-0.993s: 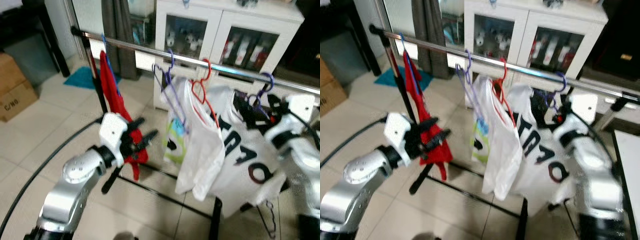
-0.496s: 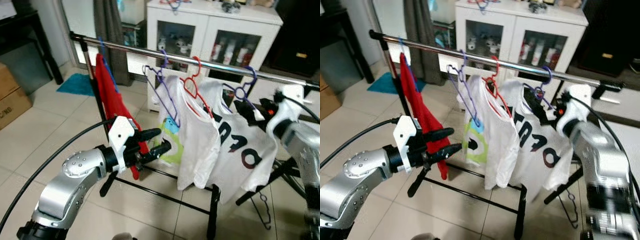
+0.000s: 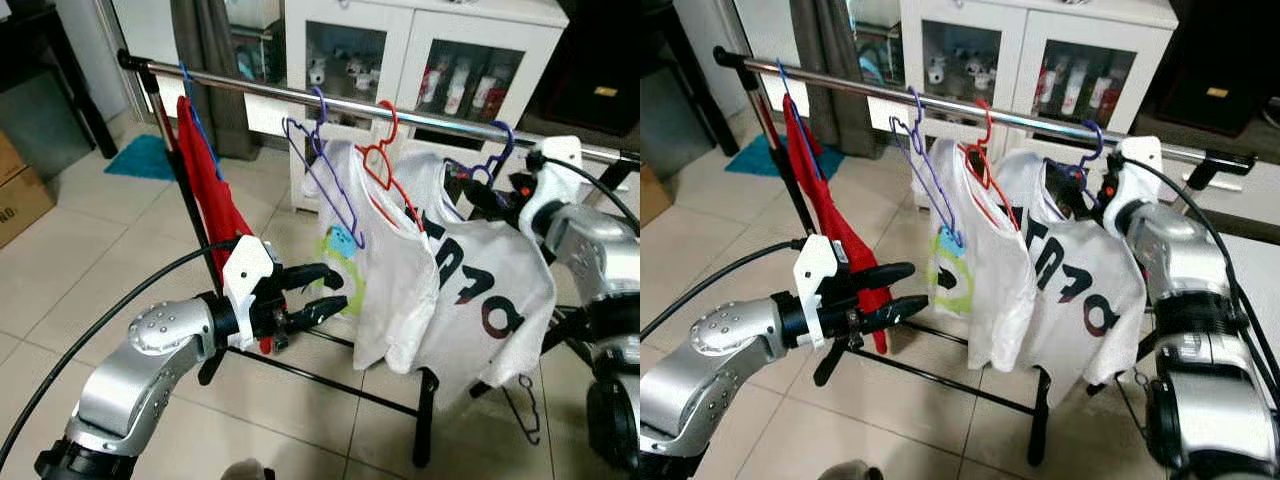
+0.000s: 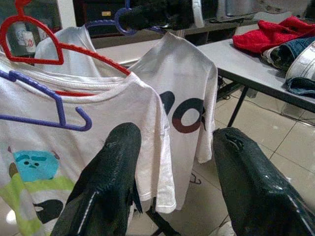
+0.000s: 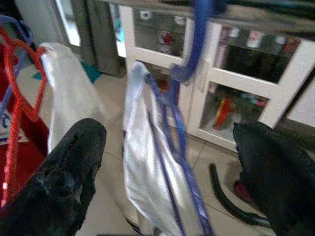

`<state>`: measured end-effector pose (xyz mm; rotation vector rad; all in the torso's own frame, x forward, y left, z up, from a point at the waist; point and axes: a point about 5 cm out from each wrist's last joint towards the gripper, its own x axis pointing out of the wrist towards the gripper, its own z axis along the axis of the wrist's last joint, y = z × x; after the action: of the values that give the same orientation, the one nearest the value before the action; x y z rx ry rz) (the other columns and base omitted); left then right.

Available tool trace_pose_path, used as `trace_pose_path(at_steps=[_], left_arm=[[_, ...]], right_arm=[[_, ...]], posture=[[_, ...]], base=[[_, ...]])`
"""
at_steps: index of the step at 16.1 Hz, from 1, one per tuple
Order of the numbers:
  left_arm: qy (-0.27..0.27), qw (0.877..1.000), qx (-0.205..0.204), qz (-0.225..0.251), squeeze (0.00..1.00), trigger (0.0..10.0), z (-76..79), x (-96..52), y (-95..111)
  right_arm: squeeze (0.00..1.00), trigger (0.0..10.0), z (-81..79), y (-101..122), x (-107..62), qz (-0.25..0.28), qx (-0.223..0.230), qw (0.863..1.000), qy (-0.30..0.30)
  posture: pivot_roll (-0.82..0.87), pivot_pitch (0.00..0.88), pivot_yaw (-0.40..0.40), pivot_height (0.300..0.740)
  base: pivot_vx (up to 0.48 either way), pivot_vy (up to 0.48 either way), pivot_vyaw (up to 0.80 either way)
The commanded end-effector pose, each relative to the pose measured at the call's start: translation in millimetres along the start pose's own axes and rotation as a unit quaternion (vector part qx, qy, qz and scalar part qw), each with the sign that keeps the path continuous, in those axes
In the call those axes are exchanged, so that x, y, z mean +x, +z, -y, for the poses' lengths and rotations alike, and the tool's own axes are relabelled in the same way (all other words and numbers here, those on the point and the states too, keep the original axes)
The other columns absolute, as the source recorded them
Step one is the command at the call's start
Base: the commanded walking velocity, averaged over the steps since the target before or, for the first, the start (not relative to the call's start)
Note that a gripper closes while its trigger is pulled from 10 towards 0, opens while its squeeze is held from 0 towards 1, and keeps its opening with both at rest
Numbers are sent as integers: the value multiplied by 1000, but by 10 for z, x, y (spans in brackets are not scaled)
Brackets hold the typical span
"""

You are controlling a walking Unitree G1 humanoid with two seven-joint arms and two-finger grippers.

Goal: Hang hanger

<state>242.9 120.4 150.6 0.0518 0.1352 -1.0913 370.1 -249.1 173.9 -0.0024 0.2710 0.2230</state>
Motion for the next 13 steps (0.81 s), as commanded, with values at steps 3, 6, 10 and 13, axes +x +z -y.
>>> trace_pose_path(at_steps=[3,6,10,13], left_arm=[[-13,1000,5,-2,0,10000,-1,33,25],[-12,1000,5,-1,0,10000,5,29,23],[-14,1000,6,-1,0,10000,2,37,21],[-16,1000,8,-1,0,10000,0,45,22]], right_arm=[[0,10000,-59,15,120,-12,-15,1000,16],[0,510,-52,-3,156,-32,-3,999,10],[0,0,-31,71,161,-30,8,999,23],[0,0,-14,98,159,-35,13,999,29]], posture=[[39,0,-1,740],[40,0,-4,740],[37,0,-2,740],[31,0,1,740]], base=[[0,0,0],[0,0,0],[0,0,0],[0,0,0]])
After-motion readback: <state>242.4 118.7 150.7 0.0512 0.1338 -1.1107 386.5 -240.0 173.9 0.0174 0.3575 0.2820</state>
